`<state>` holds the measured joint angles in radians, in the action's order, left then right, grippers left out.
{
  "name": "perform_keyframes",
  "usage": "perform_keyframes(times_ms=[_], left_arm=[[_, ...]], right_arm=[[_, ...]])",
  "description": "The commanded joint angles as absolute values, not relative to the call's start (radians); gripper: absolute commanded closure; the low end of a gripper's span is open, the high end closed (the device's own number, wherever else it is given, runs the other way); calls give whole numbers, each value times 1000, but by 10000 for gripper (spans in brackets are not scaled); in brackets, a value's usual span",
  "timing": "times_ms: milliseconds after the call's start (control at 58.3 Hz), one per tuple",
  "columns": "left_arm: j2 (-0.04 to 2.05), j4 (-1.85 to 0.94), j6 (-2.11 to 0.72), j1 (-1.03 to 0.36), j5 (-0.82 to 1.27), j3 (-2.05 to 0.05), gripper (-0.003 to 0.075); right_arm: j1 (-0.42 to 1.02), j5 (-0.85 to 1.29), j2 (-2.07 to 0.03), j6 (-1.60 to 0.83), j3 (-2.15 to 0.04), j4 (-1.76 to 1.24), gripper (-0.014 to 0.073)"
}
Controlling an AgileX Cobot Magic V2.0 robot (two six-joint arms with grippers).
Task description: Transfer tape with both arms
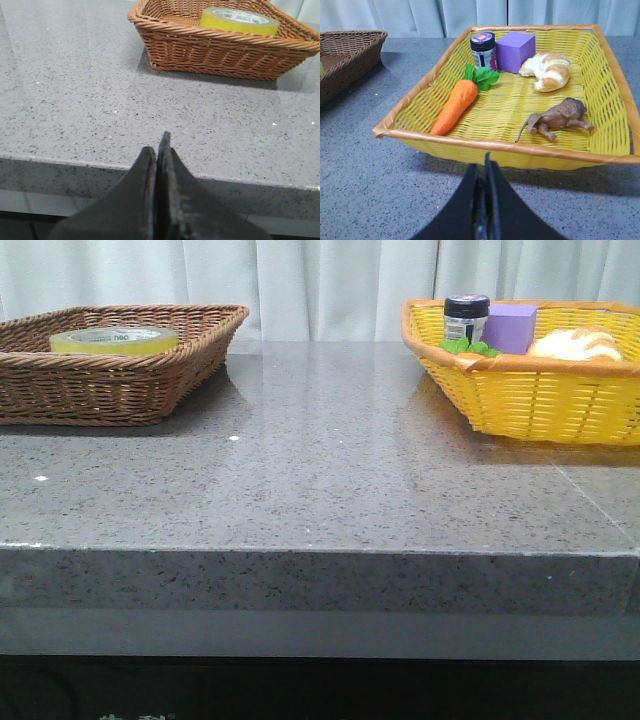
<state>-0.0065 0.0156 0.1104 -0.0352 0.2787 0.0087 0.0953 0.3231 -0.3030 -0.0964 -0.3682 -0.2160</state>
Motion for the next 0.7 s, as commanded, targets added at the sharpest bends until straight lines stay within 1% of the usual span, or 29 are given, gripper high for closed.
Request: perform_keyframes(times_ms=[0,171,309,377,600,686], left_arm=[[-26,14,115,-35,197,47,740],[-26,14,115,-35,197,47,740],[-26,14,115,-35,197,47,740],[-26,14,115,-35,197,47,740],[-26,14,115,-35,197,47,740],[-25,14,115,-35,199,47,740]], right_arm=[[91,244,-311,-105,-392,-212,662],[87,206,-307,-105,-356,-200,662],[30,90,-237,-105,-233,-185,662],[-9,52,-167,-105,-157,-185,662],[-34,77,43,-105,5,-186,662],[-34,111,32,-105,-1,-184,662]])
